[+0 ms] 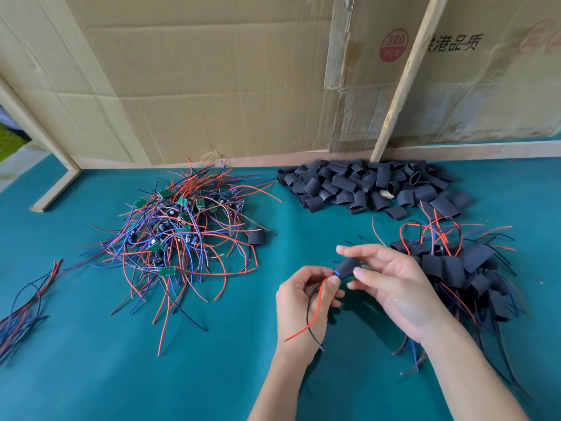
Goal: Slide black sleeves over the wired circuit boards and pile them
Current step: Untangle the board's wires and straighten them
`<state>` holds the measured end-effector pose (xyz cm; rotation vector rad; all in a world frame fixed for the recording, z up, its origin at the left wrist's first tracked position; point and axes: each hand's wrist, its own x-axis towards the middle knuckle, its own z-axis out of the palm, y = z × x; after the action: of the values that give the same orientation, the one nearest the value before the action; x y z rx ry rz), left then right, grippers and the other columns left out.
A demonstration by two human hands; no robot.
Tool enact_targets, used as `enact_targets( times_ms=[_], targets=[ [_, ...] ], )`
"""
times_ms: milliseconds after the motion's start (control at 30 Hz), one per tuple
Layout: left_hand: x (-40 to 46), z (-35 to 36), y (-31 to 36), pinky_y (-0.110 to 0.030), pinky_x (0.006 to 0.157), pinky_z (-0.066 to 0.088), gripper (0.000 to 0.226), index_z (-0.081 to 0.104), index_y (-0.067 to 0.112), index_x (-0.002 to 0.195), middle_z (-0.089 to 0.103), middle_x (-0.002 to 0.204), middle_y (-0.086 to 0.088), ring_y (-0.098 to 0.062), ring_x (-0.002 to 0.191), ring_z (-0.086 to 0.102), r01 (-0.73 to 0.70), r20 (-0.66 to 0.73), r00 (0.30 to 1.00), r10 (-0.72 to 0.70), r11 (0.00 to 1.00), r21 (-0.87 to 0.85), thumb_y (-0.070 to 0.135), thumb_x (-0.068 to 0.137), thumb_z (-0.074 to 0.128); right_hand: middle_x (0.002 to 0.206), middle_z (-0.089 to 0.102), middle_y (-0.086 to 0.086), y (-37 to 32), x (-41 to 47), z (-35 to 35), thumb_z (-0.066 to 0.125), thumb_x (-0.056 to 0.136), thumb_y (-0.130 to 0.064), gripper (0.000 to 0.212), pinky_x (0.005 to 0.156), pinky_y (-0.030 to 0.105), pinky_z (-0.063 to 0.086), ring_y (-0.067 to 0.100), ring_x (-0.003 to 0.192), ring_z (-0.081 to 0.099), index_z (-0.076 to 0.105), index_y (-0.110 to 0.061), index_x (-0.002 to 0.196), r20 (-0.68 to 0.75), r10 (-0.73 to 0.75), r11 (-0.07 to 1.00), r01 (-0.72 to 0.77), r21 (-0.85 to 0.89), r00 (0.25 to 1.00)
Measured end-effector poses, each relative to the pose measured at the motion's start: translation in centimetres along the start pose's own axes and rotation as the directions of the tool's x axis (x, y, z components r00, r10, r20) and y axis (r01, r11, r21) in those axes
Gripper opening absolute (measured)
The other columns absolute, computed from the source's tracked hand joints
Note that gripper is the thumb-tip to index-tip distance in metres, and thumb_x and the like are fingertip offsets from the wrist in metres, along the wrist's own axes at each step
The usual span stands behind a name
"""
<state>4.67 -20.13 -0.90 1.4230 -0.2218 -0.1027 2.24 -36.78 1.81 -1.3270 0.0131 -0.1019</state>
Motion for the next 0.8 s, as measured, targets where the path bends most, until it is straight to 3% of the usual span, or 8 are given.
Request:
enact_targets(
  times_ms=[167,300,433,600,800],
  targets=[
    [0.08,0.22,0.07,-0.020,0.062,0.054,0.003,0.071,0.009,0.092,0.075,0.073,-0.008,-0.012,0.061,0.069,-0.001,-0.037,0.999,0.001,1.000,0.000,0.009,0.094,0.073,0.131,0.072,0.007,-0.28,-0.09,0.12,0.054,0.095,0.015,0.044,0.079,0.028,0.058,0.022,0.111,0.068,0.080,-0.018,0.109,0.004,0.005,0.999,-0.005,-0.042,1.000],
    [0.30,0.32,0.25,-0.022,0.059,0.054,0.011,0.066,0.007,0.087,0.074,0.074,-0.011,-0.016,0.062,0.070,0.032,-0.050,0.998,-0.035,0.997,-0.069,0.004,0.090,0.076,0.117,0.074,0.020,-0.27,0.02,0.10,0.052,0.093,0.016,0.039,0.081,0.035,0.057,0.029,0.100,0.069,0.077,-0.008,0.109,0.014,0.038,0.999,-0.038,-0.039,0.999],
    [0.34,0.36,0.33,-0.024,0.060,0.054,0.009,0.066,0.011,0.086,0.072,0.075,-0.007,-0.019,0.064,0.069,0.026,-0.028,0.999,-0.029,0.996,-0.089,0.008,0.086,0.075,0.122,0.074,0.016,-0.13,0.04,-0.05,0.051,0.087,0.020,0.044,0.088,0.044,0.055,0.029,0.103,0.071,0.079,-0.013,0.093,-0.007,0.040,0.999,-0.040,-0.019,0.999],
    [0.35,0.08,0.55,-0.025,0.061,0.054,0.007,0.067,0.015,0.081,0.073,0.073,-0.012,-0.020,0.064,0.069,0.021,0.005,1.000,-0.020,0.993,-0.120,0.013,0.083,0.073,0.118,0.074,0.019,-0.11,0.13,0.08,0.061,0.072,0.006,0.027,0.083,0.037,0.060,0.028,0.099,0.073,0.077,-0.012,0.084,0.000,0.042,0.999,-0.042,0.030,0.999],
    [0.27,-0.19,0.77,-0.028,0.061,0.052,0.011,0.063,0.012,0.078,0.070,0.069,-0.014,-0.021,0.062,0.064,0.036,0.034,0.999,-0.032,0.991,-0.126,0.011,0.081,0.073,0.117,0.073,0.026,0.29,0.22,0.21,0.058,0.068,0.010,0.024,0.076,0.039,0.060,0.038,0.083,0.070,0.071,-0.007,0.077,0.004,0.071,0.994,-0.071,0.089,0.997]
  ],
)
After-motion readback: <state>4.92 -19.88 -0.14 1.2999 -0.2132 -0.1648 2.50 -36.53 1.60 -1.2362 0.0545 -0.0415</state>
